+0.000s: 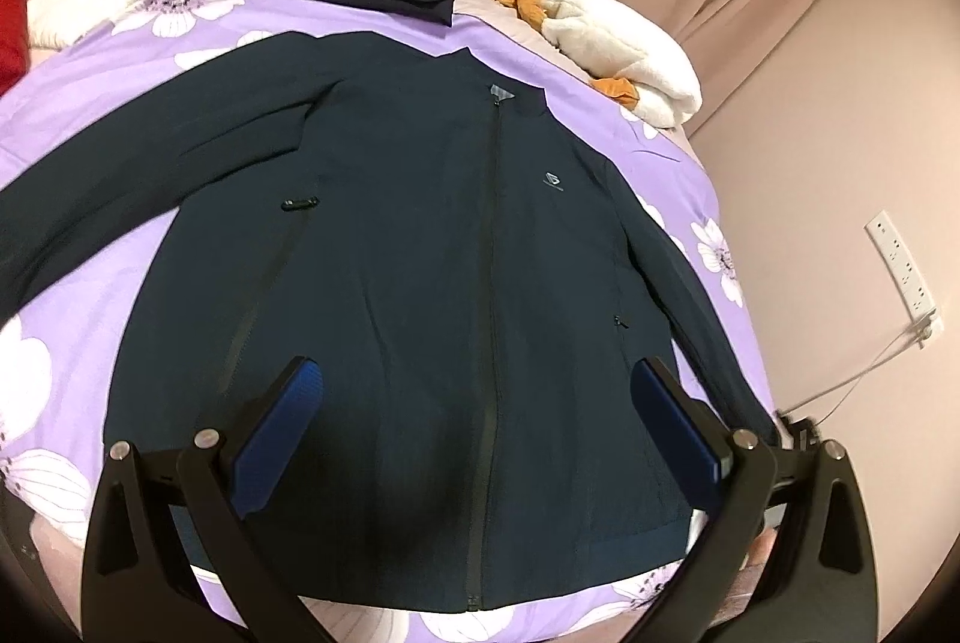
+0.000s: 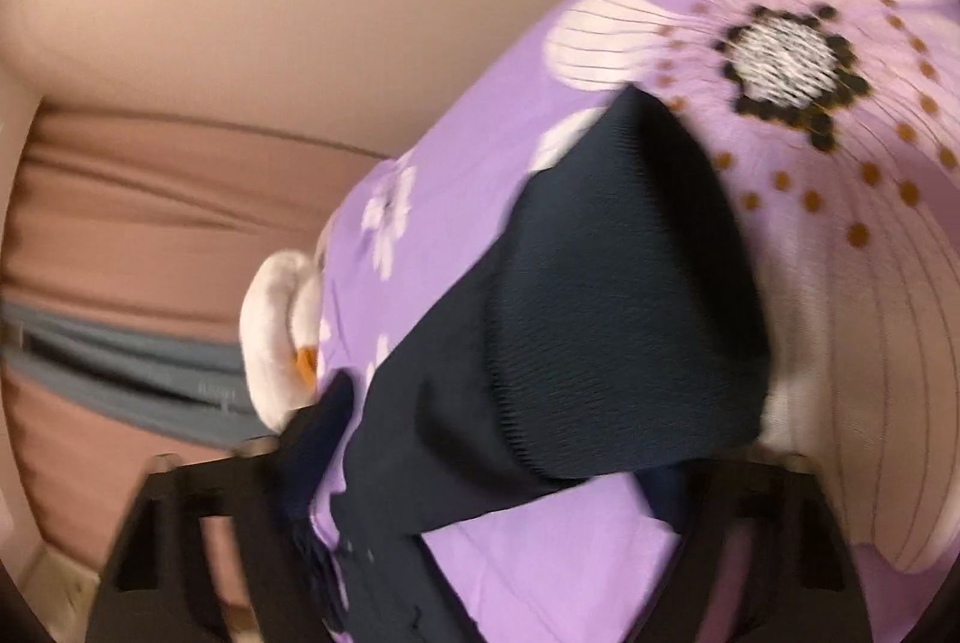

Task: Fold large clothes
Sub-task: 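Grasp the ribbed cuff of the sleeve nearest the right tool, then fold the held sleeve across the jacket body with the right tool, release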

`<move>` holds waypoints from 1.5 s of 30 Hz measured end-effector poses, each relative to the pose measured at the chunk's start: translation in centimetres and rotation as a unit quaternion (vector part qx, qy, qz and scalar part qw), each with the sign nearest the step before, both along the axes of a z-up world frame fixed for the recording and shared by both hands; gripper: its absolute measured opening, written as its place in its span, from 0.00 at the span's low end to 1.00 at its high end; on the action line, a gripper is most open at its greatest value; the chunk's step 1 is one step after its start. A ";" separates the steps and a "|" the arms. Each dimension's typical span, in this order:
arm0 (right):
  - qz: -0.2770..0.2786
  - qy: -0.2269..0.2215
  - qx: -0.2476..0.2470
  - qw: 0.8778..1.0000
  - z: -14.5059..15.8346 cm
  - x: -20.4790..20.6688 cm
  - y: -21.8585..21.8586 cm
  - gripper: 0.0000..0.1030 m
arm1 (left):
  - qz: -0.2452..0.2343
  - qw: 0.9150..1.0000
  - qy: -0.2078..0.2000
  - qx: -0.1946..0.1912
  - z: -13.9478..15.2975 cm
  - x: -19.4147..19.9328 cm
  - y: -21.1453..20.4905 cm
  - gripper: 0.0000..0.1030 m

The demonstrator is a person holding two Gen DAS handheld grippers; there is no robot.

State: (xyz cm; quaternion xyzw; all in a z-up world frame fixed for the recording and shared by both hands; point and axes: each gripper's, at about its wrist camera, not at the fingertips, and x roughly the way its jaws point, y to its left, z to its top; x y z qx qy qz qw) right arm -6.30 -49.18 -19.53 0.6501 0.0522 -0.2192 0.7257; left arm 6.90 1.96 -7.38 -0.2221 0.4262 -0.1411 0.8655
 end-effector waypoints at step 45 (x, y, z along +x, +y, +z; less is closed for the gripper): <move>0.525 0.192 -0.689 0.462 8.1 27.4 45.6 0.77 | 0.092 0.993 0.045 -0.057 -4.8 6.8 13.8 1.00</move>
